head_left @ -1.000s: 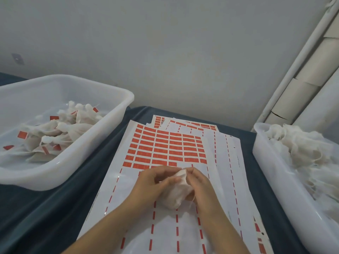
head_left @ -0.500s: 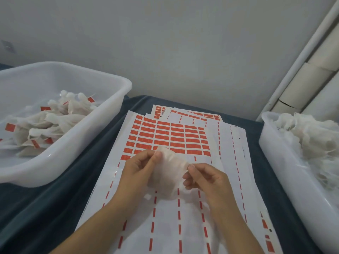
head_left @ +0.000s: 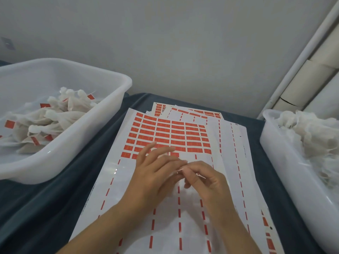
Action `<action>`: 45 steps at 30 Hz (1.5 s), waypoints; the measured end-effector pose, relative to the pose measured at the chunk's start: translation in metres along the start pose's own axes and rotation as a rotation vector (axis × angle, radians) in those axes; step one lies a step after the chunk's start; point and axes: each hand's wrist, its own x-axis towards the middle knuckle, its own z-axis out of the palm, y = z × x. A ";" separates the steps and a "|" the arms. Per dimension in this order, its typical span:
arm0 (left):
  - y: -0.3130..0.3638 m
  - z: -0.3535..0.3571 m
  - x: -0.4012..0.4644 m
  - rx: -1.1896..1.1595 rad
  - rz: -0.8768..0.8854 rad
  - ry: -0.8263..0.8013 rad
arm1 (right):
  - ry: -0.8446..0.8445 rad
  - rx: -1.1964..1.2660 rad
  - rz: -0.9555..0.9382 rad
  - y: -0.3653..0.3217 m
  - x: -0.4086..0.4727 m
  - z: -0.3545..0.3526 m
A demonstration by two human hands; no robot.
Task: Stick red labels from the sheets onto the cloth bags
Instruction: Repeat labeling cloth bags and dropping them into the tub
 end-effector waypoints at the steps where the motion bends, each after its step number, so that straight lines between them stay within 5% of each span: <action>1: -0.001 -0.001 -0.001 0.004 -0.011 0.005 | 0.034 -0.009 -0.017 -0.001 0.000 0.000; 7: -0.004 -0.002 0.003 0.024 -0.115 0.063 | 0.320 0.169 0.044 -0.004 0.001 -0.014; 15: 0.004 -0.009 -0.003 -0.133 -0.341 0.003 | 0.281 0.321 0.100 -0.007 0.002 -0.017; 20: 0.012 -0.014 0.007 -0.907 -0.874 -0.460 | 0.136 0.283 0.052 -0.010 -0.001 -0.014; 22: 0.006 -0.013 0.013 -1.137 -1.055 -0.511 | -0.012 0.187 -0.017 -0.012 -0.002 -0.009; 27: -0.006 -0.017 0.012 -1.587 -1.244 -0.290 | -0.271 0.061 -0.055 -0.012 -0.005 0.003; 31: -0.015 -0.017 0.011 -1.752 -1.310 -0.034 | -0.246 0.043 -0.010 -0.009 -0.003 0.003; 36: -0.017 -0.020 0.011 -1.669 -1.268 -0.006 | -0.014 -0.010 0.039 -0.003 0.001 -0.002; 40: -0.009 -0.013 0.008 -1.166 -1.246 -0.374 | 0.135 -0.087 0.015 0.005 0.002 -0.003; 45: 0.001 -0.006 0.015 -0.930 -1.095 -0.763 | -0.050 -0.180 -0.132 0.006 -0.004 0.009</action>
